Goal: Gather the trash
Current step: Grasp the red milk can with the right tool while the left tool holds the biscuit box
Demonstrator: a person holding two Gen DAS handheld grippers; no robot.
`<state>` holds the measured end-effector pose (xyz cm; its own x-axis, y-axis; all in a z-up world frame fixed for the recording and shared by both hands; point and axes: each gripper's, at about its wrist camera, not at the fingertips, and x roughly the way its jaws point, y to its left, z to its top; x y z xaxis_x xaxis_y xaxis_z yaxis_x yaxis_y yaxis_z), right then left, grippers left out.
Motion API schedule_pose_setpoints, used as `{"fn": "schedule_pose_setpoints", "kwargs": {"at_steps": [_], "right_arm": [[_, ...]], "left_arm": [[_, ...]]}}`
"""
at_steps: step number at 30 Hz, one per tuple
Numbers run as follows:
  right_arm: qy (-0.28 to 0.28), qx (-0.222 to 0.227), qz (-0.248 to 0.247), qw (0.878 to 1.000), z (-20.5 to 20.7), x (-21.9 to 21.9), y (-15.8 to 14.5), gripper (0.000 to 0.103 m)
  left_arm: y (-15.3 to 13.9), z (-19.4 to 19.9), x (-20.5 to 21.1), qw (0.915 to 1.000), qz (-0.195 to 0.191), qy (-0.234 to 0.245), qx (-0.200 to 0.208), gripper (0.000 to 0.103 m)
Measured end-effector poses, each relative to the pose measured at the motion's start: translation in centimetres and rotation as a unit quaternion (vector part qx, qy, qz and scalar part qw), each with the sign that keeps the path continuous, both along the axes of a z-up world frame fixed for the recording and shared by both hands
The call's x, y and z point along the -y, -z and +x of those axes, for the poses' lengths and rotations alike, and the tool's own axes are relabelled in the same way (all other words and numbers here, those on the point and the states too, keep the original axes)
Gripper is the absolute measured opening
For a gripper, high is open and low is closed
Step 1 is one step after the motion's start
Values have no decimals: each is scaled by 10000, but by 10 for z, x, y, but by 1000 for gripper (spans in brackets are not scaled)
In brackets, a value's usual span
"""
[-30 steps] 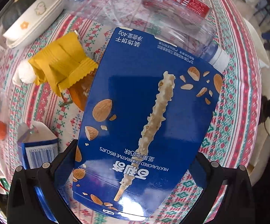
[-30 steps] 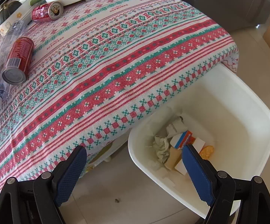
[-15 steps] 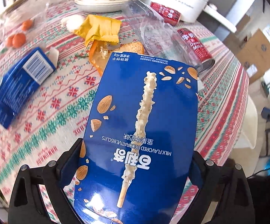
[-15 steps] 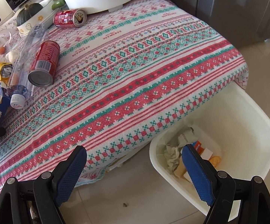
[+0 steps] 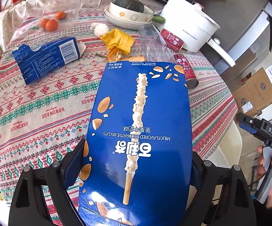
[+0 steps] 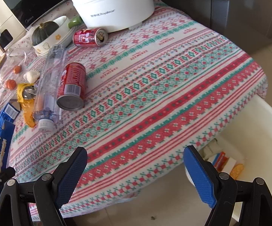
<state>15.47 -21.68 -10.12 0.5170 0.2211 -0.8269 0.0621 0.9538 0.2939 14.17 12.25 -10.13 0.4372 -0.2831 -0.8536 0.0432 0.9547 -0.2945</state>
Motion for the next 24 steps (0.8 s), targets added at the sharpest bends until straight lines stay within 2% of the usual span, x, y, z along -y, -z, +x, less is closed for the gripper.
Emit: {"fn": "schedule_pose_setpoints", "kwargs": {"at_steps": [5, 9, 12, 16, 19, 24], "right_arm": [[-202, 81, 333, 9992, 17, -30, 4, 87], [-291, 230, 599, 9975, 35, -51, 8, 87], [-261, 247, 861, 9956, 51, -64, 17, 87], [-214, 318, 1092, 9933, 71, -76, 27, 86], [-170, 402, 1161, 9923, 84, -81, 34, 82], [-134, 456, 1337, 9899, 100, -83, 44, 64]], "left_arm": [[-9, 5, -11, 9999, -57, -6, 127, 92], [-12, 21, -10, 9994, 197, 162, 250, 92], [-13, 26, -12, 9990, 243, 256, 278, 92], [-11, 34, -17, 9995, 131, 205, 222, 92], [-10, 36, -18, 9996, 61, 211, 182, 92], [-8, 34, -16, 9995, 104, 241, 155, 92]]}}
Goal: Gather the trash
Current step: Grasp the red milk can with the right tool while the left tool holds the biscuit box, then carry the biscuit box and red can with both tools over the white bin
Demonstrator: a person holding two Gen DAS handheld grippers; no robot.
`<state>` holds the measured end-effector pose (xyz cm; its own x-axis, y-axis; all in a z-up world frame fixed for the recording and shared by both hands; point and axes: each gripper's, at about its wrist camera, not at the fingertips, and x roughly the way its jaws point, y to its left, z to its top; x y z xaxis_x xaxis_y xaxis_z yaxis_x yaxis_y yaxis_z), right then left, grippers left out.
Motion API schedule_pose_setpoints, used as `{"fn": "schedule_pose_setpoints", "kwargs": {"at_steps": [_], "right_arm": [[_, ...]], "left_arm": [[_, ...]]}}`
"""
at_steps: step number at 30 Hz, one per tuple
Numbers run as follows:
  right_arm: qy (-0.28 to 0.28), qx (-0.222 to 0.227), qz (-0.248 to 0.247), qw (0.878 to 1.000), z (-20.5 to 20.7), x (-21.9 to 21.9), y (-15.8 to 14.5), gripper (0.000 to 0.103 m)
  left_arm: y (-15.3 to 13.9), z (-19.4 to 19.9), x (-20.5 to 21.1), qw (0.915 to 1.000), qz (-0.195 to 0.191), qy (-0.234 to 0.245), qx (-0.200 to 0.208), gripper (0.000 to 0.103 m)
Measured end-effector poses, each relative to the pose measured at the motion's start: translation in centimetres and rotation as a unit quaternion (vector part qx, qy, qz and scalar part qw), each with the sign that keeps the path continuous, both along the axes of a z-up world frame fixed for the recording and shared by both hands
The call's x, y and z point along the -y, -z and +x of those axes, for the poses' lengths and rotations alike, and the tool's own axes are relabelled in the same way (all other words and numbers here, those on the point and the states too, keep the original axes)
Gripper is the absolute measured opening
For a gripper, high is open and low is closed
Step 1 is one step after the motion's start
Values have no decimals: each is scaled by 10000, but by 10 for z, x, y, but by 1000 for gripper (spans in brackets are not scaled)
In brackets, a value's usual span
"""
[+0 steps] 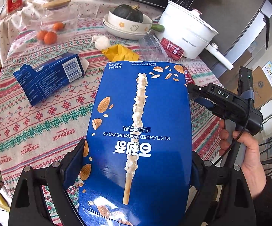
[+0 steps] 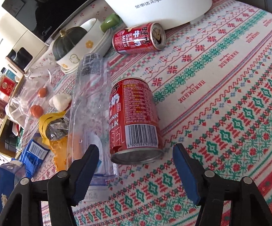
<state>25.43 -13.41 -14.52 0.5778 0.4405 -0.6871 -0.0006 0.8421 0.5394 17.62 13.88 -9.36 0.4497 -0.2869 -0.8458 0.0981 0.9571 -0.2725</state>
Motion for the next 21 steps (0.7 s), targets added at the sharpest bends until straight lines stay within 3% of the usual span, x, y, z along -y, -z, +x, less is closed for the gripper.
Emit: {"fn": "schedule_pose_setpoints", "kwargs": {"at_steps": [3, 12, 21], "right_arm": [[-45, 13, 77, 10000, 6, -3, 5, 56], [-87, 136, 92, 9998, -9, 9, -12, 55], [-234, 185, -352, 9989, -41, 38, -43, 55]], "left_arm": [[1, -1, 0, 10000, 18, -34, -13, 92], [-2, 2, 14, 10000, 25, 35, 61, 92], [-3, -2, 48, 9992, 160, 345, 126, 92]]}}
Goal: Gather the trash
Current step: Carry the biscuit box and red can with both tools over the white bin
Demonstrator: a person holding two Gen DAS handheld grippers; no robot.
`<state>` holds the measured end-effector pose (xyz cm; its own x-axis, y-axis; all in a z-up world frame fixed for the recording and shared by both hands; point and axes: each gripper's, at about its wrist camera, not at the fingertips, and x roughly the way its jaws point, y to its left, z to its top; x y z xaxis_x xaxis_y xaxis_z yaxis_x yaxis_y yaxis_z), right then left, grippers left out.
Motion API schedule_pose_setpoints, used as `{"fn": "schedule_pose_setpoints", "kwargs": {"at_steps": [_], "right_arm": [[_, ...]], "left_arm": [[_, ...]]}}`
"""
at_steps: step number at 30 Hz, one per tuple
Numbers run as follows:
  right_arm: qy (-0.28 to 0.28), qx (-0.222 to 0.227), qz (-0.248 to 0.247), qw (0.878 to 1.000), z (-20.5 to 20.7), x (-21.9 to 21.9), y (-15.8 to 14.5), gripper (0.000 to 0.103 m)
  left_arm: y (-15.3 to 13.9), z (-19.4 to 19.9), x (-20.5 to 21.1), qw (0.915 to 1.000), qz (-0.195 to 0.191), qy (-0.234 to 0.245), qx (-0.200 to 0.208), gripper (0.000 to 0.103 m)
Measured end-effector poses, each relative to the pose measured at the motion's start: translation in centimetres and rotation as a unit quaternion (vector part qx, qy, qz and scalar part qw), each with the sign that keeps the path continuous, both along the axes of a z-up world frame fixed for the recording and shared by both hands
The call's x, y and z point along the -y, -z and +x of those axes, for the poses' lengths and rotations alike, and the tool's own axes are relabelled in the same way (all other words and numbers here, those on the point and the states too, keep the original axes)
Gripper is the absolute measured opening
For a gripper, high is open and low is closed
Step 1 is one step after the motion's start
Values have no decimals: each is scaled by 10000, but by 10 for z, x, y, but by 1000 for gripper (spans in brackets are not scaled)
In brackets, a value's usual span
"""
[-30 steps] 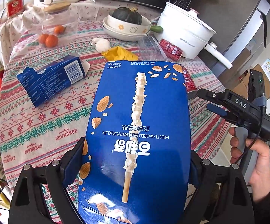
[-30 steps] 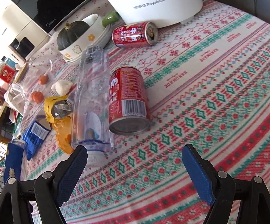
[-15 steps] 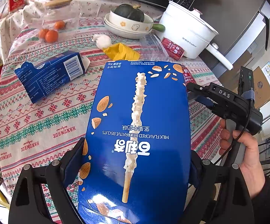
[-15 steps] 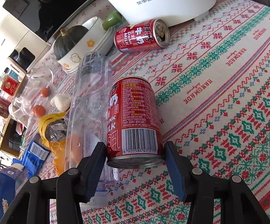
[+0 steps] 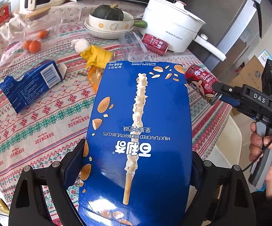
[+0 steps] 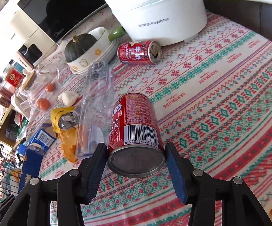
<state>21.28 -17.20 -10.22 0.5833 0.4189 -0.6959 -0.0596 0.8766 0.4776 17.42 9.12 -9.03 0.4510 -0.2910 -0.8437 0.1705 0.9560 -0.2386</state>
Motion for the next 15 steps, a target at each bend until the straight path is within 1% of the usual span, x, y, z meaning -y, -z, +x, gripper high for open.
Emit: {"fn": "schedule_pose_setpoints", "kwargs": {"at_steps": [6, 15], "right_arm": [[151, 105, -154, 9997, -26, 34, -19, 55], [514, -72, -318, 9981, -64, 93, -29, 55]], "left_arm": [[-3, -2, 32, 9997, 43, 238, 75, 92], [-5, -7, 99, 9970, -22, 760, 163, 92]]}}
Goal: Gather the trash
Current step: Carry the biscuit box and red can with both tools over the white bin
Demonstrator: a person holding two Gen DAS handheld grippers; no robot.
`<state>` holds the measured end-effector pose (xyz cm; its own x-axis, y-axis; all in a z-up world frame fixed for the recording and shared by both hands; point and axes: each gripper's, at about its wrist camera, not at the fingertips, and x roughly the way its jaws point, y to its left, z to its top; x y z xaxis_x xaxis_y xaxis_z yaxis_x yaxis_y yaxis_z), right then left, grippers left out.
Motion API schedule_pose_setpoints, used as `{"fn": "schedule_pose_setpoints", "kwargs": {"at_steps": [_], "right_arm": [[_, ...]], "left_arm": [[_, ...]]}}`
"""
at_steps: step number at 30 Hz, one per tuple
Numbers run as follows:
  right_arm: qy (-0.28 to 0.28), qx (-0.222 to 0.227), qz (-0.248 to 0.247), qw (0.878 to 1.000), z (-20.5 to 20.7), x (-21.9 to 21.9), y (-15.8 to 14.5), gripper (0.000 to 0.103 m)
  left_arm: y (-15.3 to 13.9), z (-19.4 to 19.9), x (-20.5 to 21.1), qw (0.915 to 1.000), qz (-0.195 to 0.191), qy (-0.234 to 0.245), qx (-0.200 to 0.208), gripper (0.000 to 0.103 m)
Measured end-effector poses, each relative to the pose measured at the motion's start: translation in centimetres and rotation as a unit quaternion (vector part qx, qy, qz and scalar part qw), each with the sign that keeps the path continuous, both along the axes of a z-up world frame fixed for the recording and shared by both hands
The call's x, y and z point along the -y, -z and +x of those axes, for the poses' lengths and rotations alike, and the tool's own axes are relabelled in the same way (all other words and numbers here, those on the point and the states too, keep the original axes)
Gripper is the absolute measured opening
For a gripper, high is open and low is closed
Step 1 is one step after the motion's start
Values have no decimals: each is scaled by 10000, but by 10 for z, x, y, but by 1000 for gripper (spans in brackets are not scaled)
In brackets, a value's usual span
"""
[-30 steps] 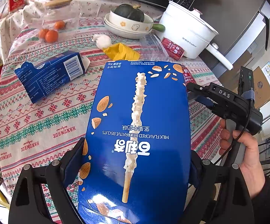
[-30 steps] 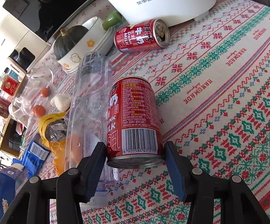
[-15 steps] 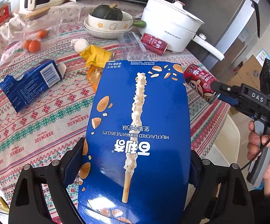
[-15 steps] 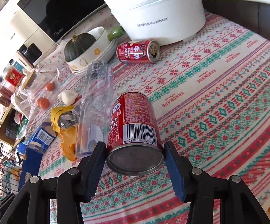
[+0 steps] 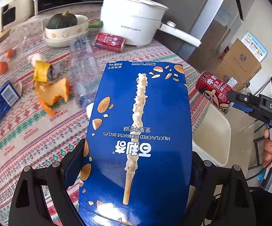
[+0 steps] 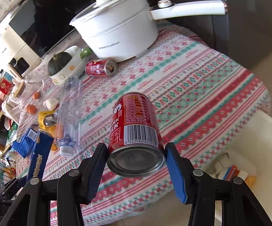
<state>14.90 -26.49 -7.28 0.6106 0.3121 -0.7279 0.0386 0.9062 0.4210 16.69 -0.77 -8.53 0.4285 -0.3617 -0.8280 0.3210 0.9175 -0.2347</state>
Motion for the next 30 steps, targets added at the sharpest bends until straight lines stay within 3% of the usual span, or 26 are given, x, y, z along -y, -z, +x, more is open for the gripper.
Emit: {"fn": "schedule_pose_setpoints", "kwargs": {"at_steps": [20, 30], "right_arm": [[685, -392, -268, 9965, -72, 116, 15, 56], [1024, -643, -279, 9923, -94, 163, 30, 56]], "left_arm": [[23, -29, 174, 9900, 84, 1405, -44, 92], [54, -37, 228, 9819, 179, 1881, -100, 93]]}}
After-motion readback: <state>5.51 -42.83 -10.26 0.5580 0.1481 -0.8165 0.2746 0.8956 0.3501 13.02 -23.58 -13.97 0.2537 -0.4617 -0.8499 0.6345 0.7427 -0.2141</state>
